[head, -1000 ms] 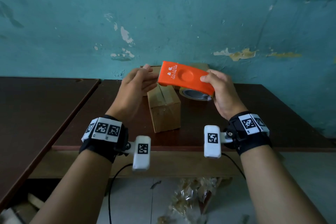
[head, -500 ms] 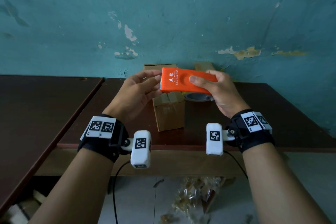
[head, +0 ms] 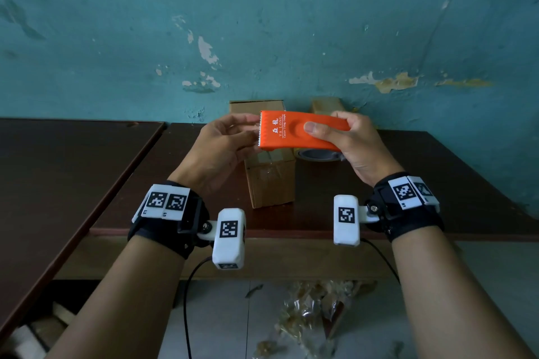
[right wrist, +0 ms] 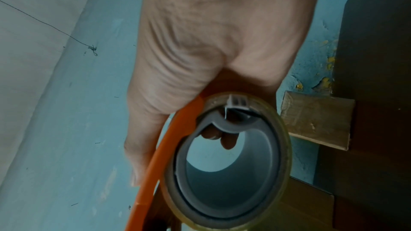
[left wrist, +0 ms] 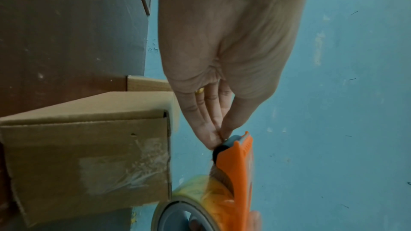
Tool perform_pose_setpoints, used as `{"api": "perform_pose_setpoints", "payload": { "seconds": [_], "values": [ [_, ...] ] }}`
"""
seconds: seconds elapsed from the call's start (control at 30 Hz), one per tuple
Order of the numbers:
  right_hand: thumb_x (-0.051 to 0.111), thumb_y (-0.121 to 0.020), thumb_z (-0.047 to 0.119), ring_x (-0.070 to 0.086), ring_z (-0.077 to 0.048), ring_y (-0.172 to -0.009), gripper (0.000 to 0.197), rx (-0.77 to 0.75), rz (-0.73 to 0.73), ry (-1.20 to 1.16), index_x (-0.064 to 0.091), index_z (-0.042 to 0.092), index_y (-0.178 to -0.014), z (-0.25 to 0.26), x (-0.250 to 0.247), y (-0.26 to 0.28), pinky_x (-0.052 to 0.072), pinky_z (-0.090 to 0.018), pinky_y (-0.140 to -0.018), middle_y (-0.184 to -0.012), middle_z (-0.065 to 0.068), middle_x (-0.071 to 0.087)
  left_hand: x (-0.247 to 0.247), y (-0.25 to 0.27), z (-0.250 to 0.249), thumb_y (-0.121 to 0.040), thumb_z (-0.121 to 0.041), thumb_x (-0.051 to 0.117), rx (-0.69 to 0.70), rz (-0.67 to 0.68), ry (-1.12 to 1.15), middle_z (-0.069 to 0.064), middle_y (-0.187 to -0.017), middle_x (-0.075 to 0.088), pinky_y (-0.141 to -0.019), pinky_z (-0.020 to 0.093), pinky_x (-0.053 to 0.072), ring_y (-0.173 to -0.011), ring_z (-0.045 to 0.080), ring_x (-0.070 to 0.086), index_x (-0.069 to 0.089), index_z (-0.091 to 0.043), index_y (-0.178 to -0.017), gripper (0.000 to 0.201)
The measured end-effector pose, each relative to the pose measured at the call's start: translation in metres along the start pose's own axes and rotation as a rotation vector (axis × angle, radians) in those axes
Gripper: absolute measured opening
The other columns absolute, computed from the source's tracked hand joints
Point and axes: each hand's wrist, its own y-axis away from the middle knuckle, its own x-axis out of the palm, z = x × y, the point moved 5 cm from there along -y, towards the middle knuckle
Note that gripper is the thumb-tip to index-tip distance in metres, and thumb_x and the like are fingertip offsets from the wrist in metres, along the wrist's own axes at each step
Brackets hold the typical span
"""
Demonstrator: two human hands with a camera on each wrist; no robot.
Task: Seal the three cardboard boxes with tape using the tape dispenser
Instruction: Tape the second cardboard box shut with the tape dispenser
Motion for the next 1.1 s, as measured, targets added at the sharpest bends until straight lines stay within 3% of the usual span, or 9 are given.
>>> {"api": "perform_pose_setpoints", "payload": {
  "seconds": [0.17,0.3,0.4,0.63,0.8,0.93,1.03,1.1],
  "values": [
    [0.091,-0.077,0.036,0.065,0.000,-0.057,0.036,-0.021,0.002,0.066,0.065,0.013,-0.083,0.000,-0.004,-0.002,0.044,-0.012,-0.047,-0.065,0.010,0.068,0.002,0.003,-0.003,-0.097,0.005,0.067,0.006,-0.062,0.019,0.019,-0.100,0.075,-0.073,0.027,0.064,-0.086,0.027,0.077,0.064,0.002,-0.117,0.020],
    [0.088,-0.066,0.057,0.063,-0.001,-0.059,0.047,-0.026,-0.013,0.145,0.063,0.019,-0.078,0.000,-0.004,-0.003,0.044,-0.014,-0.050,-0.066,0.010,0.066,0.002,0.005,-0.005,-0.091,0.005,0.075,0.057,-0.167,-0.019,0.014,-0.084,0.076,-0.066,0.026,0.062,-0.075,0.023,0.077,0.066,0.000,-0.106,0.018],
    [0.085,-0.063,0.064,0.063,-0.001,-0.061,0.049,-0.023,-0.006,0.179,0.063,0.022,-0.078,-0.002,-0.004,-0.004,0.045,-0.015,-0.052,-0.066,0.013,0.066,0.002,0.007,-0.007,-0.089,0.007,0.077,0.061,-0.207,-0.024,0.016,-0.083,0.077,-0.065,0.027,0.063,-0.075,0.025,0.078,0.065,0.002,-0.104,0.020],
    [0.090,-0.078,0.046,0.063,0.003,-0.060,0.037,-0.022,0.018,0.222,0.064,0.020,-0.081,-0.007,-0.006,-0.007,0.046,-0.013,-0.053,-0.064,0.018,0.065,0.002,0.010,-0.011,-0.087,0.014,0.076,0.049,-0.217,-0.009,0.010,-0.076,0.078,-0.061,0.026,0.062,-0.074,0.023,0.079,0.061,0.002,-0.110,0.030],
    [0.086,-0.063,0.065,0.066,-0.003,-0.067,0.051,-0.013,0.000,0.223,0.066,0.022,-0.082,-0.008,-0.008,-0.008,0.048,-0.017,-0.057,-0.071,0.013,0.067,0.004,0.010,-0.008,-0.084,0.017,0.076,0.033,-0.234,0.000,0.006,-0.072,0.075,-0.061,0.027,0.063,-0.077,0.026,0.079,0.060,-0.003,-0.098,0.029],
    [0.086,-0.061,0.063,0.069,-0.006,-0.068,0.050,-0.019,-0.011,0.210,0.067,0.022,-0.081,-0.008,-0.011,-0.008,0.050,-0.020,-0.057,-0.072,0.010,0.069,0.005,0.009,-0.007,-0.083,0.017,0.077,0.037,-0.251,0.010,0.007,-0.073,0.074,-0.063,0.030,0.064,-0.079,0.028,0.079,0.058,-0.004,-0.099,0.033],
    [0.086,-0.063,0.065,0.072,-0.013,-0.072,0.052,-0.012,-0.015,0.227,0.070,0.020,-0.083,-0.011,-0.014,-0.009,0.052,-0.028,-0.062,-0.075,0.006,0.071,0.005,0.009,-0.009,-0.082,0.017,0.079,0.044,-0.257,0.023,0.016,-0.085,0.072,-0.063,0.029,0.063,-0.079,0.030,0.079,0.057,-0.005,-0.096,0.034],
    [0.087,-0.064,0.064,0.071,-0.012,-0.070,0.052,-0.015,-0.008,0.229,0.069,0.019,-0.082,-0.010,-0.014,-0.008,0.051,-0.026,-0.060,-0.073,0.007,0.070,0.005,0.009,-0.008,-0.081,0.017,0.079,0.038,-0.256,0.013,0.019,-0.090,0.071,-0.064,0.030,0.063,-0.081,0.031,0.079,0.057,-0.005,-0.096,0.035]
  ]
}}
